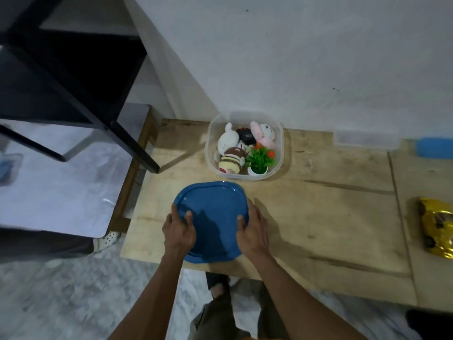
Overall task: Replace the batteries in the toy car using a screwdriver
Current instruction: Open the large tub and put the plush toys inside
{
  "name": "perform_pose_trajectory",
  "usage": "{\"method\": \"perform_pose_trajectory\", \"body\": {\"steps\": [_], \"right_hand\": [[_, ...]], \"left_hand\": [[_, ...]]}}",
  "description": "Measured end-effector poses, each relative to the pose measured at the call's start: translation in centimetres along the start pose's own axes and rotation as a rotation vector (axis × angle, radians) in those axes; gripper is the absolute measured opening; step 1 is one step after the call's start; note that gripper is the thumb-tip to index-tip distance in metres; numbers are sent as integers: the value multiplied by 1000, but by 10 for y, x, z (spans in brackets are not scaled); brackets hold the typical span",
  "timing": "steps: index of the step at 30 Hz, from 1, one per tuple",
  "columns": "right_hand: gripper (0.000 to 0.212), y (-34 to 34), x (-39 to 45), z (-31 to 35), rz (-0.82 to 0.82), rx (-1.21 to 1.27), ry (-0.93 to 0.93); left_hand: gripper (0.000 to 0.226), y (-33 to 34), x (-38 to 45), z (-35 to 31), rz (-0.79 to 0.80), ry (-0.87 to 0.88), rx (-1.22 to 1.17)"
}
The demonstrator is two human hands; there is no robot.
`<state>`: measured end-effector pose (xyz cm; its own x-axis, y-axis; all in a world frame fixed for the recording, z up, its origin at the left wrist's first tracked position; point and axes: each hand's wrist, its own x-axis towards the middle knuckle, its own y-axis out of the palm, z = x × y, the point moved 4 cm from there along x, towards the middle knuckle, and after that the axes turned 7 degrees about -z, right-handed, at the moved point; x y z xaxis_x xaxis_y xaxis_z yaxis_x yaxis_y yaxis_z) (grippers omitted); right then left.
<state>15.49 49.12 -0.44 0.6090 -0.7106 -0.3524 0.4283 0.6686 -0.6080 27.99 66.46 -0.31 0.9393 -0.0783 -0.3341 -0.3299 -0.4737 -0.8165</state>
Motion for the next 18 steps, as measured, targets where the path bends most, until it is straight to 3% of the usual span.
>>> {"method": "perform_pose_trajectory", "body": {"steps": [10, 18], "right_hand": [[55, 20, -20, 5, -129, 224, 196], [62, -13, -63, 32, -404, 147, 49]], "left_hand": [[57, -5, 9, 24, 76, 9, -15], [80, -56, -25, -6, -58, 253, -125]]}}
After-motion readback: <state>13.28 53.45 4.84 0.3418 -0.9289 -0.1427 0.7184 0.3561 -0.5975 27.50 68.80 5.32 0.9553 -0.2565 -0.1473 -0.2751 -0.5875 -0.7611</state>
